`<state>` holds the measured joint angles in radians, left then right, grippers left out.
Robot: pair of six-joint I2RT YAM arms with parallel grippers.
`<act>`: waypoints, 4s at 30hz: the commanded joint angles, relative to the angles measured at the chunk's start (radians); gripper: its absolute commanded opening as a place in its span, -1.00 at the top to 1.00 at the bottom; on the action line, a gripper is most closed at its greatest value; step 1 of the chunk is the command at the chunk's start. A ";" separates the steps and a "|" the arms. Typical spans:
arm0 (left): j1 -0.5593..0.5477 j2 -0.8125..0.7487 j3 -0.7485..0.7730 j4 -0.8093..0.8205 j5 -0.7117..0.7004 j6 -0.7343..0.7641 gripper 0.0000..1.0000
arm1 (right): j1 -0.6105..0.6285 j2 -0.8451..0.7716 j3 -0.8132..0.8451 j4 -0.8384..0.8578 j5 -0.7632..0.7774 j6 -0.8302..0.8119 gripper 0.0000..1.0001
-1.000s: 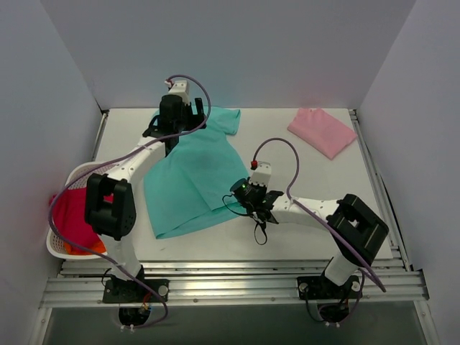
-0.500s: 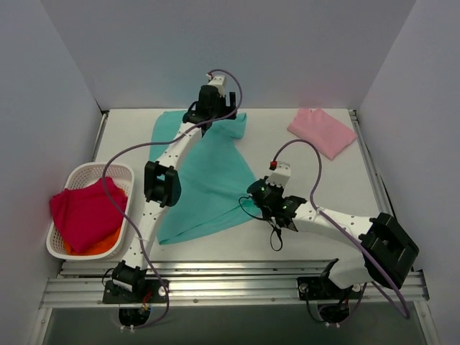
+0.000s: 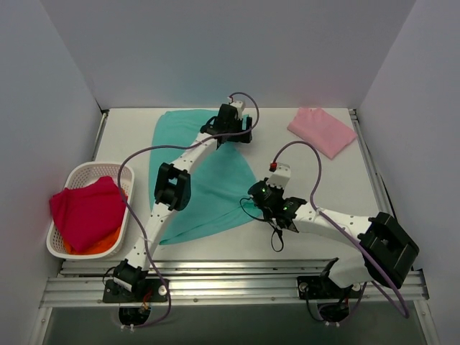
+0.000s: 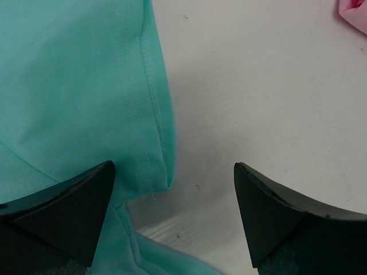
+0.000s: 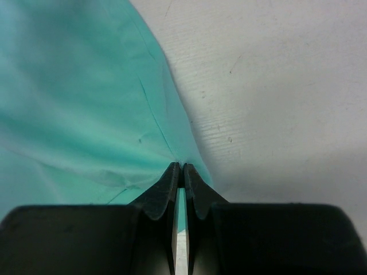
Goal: Fold and stack the t-shirts
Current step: Flatten the tshirt out
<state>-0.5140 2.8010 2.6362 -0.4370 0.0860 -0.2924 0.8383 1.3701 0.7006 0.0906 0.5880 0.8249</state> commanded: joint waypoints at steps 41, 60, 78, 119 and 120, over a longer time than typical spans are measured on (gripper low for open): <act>0.112 -0.584 -0.387 0.110 0.046 -0.083 0.95 | -0.057 -0.227 0.074 -0.167 0.113 -0.030 1.00; 0.144 -1.722 -1.193 0.386 -0.287 -0.197 0.95 | -0.203 -0.606 0.594 -0.243 0.138 -0.415 1.00; 0.160 -2.177 -1.191 0.330 -0.200 -0.379 0.95 | -0.280 -0.646 1.051 -0.279 -0.535 -0.538 1.00; 0.255 -0.580 -0.837 0.543 -0.186 -0.409 -0.88 | -0.673 0.647 0.809 0.106 -0.111 -0.336 -1.00; 0.255 -0.606 -0.857 0.546 -0.207 -0.403 -0.88 | -0.665 0.614 0.792 0.098 -0.081 -0.336 -1.00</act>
<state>-0.2646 2.3596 1.8053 0.0723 -0.0643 -0.7132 0.1448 2.0815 1.4803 0.1978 0.4385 0.4801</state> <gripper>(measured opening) 0.939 0.996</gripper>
